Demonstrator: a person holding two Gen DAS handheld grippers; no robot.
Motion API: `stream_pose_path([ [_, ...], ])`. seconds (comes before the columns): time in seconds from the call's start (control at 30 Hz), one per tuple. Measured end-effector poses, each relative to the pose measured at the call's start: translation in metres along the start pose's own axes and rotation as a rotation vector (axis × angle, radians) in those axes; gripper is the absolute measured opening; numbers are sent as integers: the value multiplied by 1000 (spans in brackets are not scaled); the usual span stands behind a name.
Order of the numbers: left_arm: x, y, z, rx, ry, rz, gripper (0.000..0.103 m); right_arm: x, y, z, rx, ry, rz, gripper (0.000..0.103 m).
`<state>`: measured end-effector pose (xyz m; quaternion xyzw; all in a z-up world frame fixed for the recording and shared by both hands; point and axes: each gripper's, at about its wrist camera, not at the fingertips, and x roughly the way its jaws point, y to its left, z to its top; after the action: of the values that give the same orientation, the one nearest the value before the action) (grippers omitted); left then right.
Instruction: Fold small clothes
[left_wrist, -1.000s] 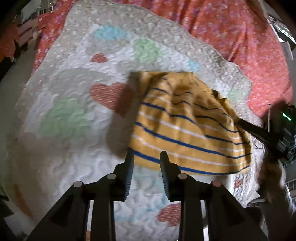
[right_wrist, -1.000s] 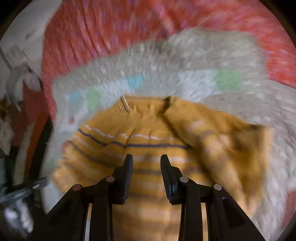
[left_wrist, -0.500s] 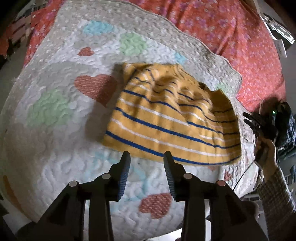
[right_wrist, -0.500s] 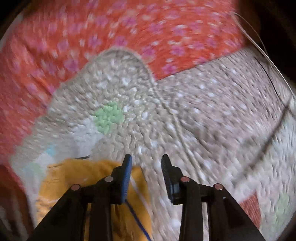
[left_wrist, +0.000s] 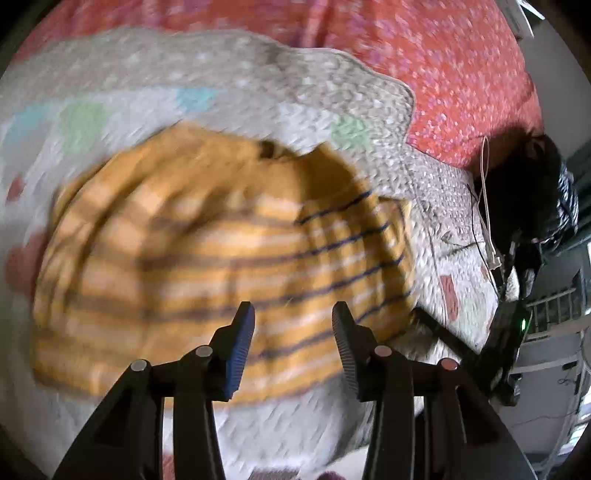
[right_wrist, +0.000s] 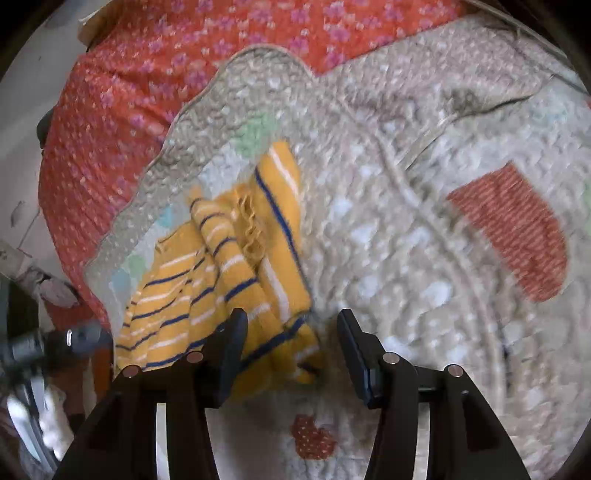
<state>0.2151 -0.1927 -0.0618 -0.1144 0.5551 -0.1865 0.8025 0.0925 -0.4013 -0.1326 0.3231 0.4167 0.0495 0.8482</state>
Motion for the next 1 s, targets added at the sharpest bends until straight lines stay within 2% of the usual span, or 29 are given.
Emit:
stream_pose_path([
  [0.1,21,-31,29,36,-2,1,42,7,5,0,-12,4,11,55],
  [0.23,48,-58,53,58,36,-15,42,15,2,2,15,7,6,57],
  [0.37,73,-80,66,89,70,-19,43,15,3,0,4,-5,-5,60],
  [0.5,108,-110,72,164,168,-34,47,19,14,-8,-41,-20,-23,64],
  [0.67,135,-141,78,232,206,-31,48,28,26,-16,-96,-34,-40,65],
  [0.83,161,-170,82,337,237,46,58,29,27,-18,-101,-61,-33,66],
  [0.93,179,-178,89,344,285,72,64,30,25,-18,-100,-69,-33,66],
  [1.0,194,-182,89,348,324,123,65,33,26,-15,-98,-71,-33,65],
])
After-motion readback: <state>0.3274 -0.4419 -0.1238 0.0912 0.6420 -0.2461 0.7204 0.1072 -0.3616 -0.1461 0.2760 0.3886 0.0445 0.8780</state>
